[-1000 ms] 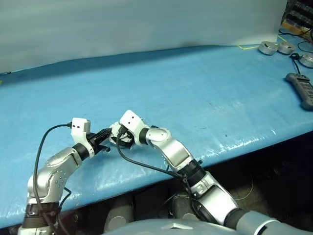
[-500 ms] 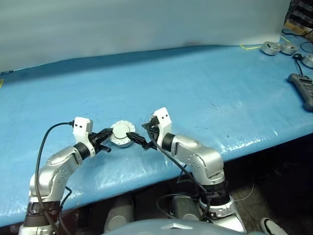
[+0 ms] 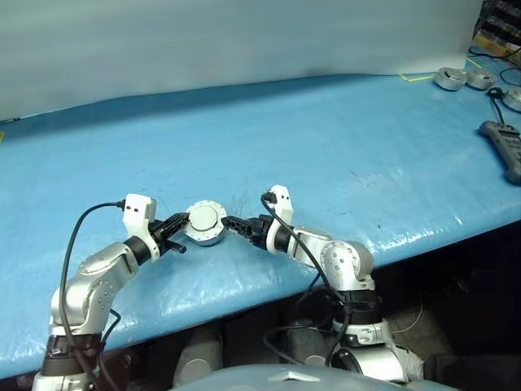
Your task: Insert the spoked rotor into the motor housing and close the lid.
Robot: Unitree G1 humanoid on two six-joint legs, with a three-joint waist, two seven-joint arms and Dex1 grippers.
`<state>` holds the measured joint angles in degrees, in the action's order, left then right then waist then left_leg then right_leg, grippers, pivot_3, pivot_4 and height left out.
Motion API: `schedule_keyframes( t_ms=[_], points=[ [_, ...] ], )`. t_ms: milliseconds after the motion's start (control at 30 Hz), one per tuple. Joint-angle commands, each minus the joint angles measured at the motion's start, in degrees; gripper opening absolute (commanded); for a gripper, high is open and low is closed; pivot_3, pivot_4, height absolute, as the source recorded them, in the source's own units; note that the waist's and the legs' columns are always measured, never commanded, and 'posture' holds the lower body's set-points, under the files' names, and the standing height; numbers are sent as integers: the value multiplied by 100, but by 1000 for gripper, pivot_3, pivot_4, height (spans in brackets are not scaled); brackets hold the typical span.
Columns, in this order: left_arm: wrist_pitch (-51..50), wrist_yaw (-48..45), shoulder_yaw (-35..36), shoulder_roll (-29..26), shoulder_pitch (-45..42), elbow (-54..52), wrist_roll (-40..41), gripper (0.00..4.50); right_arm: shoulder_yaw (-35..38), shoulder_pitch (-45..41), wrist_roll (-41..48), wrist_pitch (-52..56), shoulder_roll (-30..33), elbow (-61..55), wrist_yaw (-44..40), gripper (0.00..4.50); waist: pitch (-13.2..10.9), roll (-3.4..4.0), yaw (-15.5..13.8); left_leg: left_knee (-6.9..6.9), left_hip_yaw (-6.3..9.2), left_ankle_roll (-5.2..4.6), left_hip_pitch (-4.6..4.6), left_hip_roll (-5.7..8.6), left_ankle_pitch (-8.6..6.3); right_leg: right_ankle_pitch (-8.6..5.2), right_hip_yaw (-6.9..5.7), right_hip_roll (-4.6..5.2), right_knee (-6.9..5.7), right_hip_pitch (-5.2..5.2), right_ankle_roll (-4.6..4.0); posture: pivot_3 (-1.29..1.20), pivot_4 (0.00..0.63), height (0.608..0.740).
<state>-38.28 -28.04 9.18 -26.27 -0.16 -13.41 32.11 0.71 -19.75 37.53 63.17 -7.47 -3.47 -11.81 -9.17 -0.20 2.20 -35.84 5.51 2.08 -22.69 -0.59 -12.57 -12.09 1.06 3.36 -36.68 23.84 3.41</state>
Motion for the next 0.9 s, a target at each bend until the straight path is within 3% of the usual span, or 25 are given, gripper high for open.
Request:
schedule_keyframes(
  t_ms=[33, 467, 600, 833, 900],
  points=[
    [-54, -70, -107, 51, 50, 38, -28, 0, -83, 352, 492, 17, -1073, 34, 152, 4489, 0, 0, -7, 1, 0, 0, 0, 1, 0, 0, 0, 0, 0, 0, 0, 0, 150, 740],
    [-23, -115, -94, 55, 29, 76, -113, 0, 212, 322, 1510, 77, -1099, 895, 778, 4489, -2, 3, -2, 2, 1, 0, -2, 2, 0, -2, 0, 0, 4, -1, 2, 0, 150, 740],
    [-13, -118, -82, 58, 36, 80, -126, 0, 356, 324, 1839, 87, -1146, 1102, 918, 3636, -2, 3, 3, 3, 2, -1, -2, 1, 0, -2, 0, 0, 4, -1, 2, 0, 150, 740],
    [3, -136, -70, 70, 40, 140, -171, 0, 334, 289, 2155, 60, -1076, 1184, 1033, 1341, -5, 9, 20, 3, 2, -1, -2, 0, 0, -2, 0, -2, 4, 0, 2, 0, 150, 740],
    [8, -153, -64, 83, 41, 162, -189, 0, 306, 305, 2220, 52, -1051, 1176, 1072, 1168, -5, 9, 19, 3, 2, -1, 0, -1, 0, -2, 0, -3, 4, -1, 2, 0, 150, 740]
  ],
)
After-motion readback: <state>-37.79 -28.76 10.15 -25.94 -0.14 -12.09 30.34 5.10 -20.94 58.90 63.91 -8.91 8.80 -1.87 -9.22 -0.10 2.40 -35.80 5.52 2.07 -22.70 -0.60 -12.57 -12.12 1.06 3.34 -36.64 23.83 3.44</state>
